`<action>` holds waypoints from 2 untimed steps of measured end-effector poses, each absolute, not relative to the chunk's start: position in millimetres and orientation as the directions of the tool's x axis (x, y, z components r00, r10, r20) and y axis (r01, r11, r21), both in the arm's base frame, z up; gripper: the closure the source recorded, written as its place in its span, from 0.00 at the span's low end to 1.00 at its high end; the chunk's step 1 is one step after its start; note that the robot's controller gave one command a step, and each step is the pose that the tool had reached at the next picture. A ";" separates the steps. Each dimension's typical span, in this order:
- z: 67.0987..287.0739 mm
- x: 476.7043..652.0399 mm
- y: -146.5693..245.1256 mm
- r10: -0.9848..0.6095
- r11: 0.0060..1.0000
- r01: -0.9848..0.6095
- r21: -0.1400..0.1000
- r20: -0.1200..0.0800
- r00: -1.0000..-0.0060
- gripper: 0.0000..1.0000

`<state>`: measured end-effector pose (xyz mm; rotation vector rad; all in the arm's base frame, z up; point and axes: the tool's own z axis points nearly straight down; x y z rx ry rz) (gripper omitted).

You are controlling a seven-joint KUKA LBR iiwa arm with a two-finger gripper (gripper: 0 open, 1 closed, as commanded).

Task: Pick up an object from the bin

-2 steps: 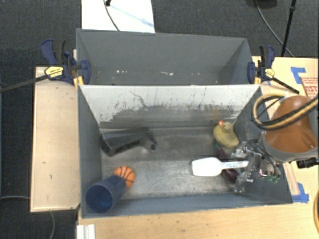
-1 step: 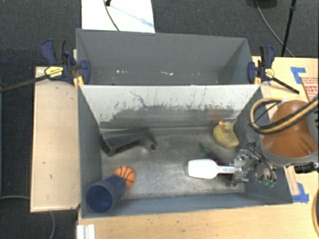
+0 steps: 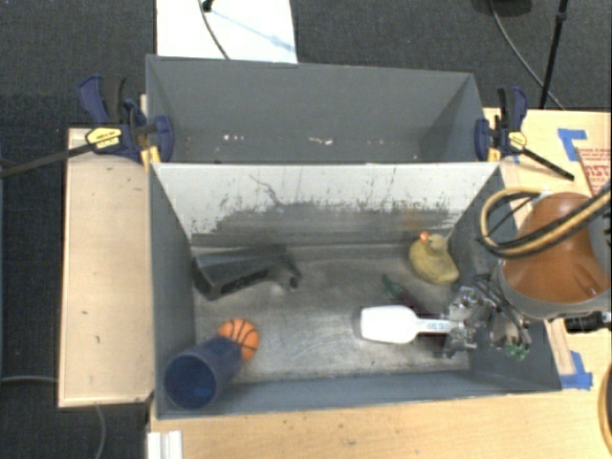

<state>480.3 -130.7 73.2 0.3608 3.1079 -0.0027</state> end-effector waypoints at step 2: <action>98.4 475.6 -129.3 0.227 0.974 0.227 0.001 0.008 -0.974 1.00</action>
Offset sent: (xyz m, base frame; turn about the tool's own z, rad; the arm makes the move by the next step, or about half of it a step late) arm 0.0000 0.0001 0.0976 0.0000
